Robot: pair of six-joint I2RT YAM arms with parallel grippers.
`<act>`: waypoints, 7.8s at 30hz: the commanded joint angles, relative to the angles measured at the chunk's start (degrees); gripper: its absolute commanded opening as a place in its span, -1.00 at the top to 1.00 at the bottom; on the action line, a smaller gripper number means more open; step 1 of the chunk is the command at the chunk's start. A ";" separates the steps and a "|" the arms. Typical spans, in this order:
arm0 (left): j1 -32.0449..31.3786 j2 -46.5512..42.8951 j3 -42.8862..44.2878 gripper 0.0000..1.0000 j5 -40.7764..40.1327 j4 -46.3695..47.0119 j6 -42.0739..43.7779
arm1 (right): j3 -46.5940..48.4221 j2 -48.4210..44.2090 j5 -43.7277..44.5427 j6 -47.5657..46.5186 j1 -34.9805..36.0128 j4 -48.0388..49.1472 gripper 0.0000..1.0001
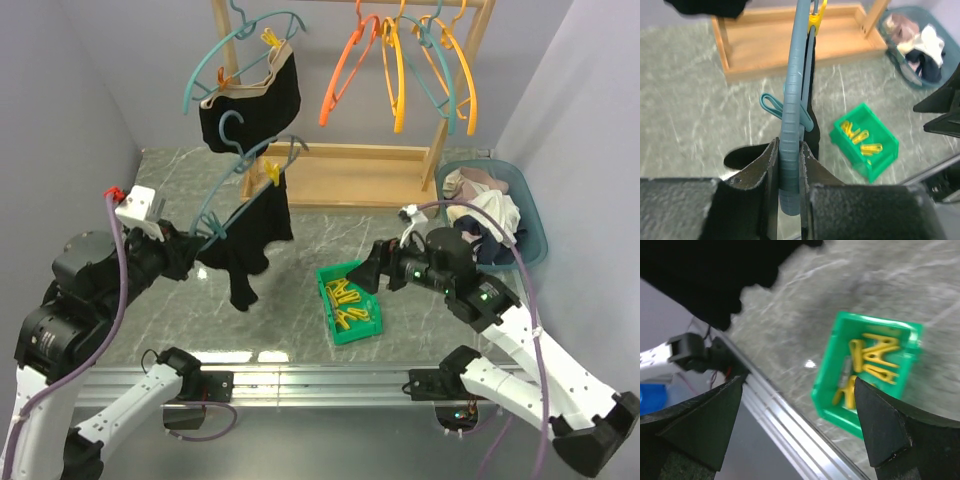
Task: Remove the underwear clipped to the hanger
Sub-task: Pick up the hanger from the clothesline, then remove the underwear from the hanger.
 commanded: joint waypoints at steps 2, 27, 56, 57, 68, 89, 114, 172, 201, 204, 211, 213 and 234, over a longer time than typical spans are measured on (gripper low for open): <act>-0.21 -2.46 -2.34 0.99 1.31 -4.35 -4.78 | 2.69 0.55 7.04 3.50 11.00 7.62 -1.00; 1.01 -8.79 -5.33 0.99 1.04 -2.42 -9.27 | 50.76 47.92 62.14 14.92 35.37 -8.08 -1.00; 6.47 -9.58 -6.73 0.99 5.51 -0.76 -8.48 | 39.63 41.18 50.22 6.49 35.37 6.92 -0.89; 6.55 -9.41 -7.17 0.99 5.78 -0.58 -8.13 | 35.08 37.68 48.81 5.79 35.37 8.85 -0.89; 6.64 -7.82 -7.79 0.99 8.33 0.92 -8.47 | 37.40 36.57 49.14 -0.28 33.08 8.26 -0.94; 7.78 -7.82 -3.66 0.99 11.15 2.85 -10.41 | 64.47 59.35 71.28 2.26 32.30 -6.07 -0.99; 9.10 -8.96 -5.94 0.99 9.39 3.20 -10.41 | 57.28 56.99 73.93 4.55 28.78 -1.68 0.07; 9.37 -9.40 -7.79 0.99 11.23 4.43 -11.37 | 39.96 43.27 69.81 31.98 24.74 7.28 -0.47; 9.54 -9.84 -7.35 0.99 10.88 4.26 -11.20 | 26.00 37.65 47.66 39.71 19.20 21.51 -0.36; 9.45 -9.76 -7.44 0.99 11.06 4.43 -11.20 | 23.63 37.12 44.59 41.46 18.23 24.23 -0.36; 9.63 -9.76 -7.35 0.99 11.06 4.43 -11.37 | 17.04 35.89 34.48 47.43 15.16 34.25 -0.32; 9.63 -9.93 -7.35 0.99 11.15 4.61 -11.46 | 15.88 36.06 31.76 48.67 14.28 37.32 -0.32; 9.72 -10.11 -7.26 0.99 10.62 3.99 -10.85 | 7.44 41.96 11.88 64.50 10.50 64.68 -0.17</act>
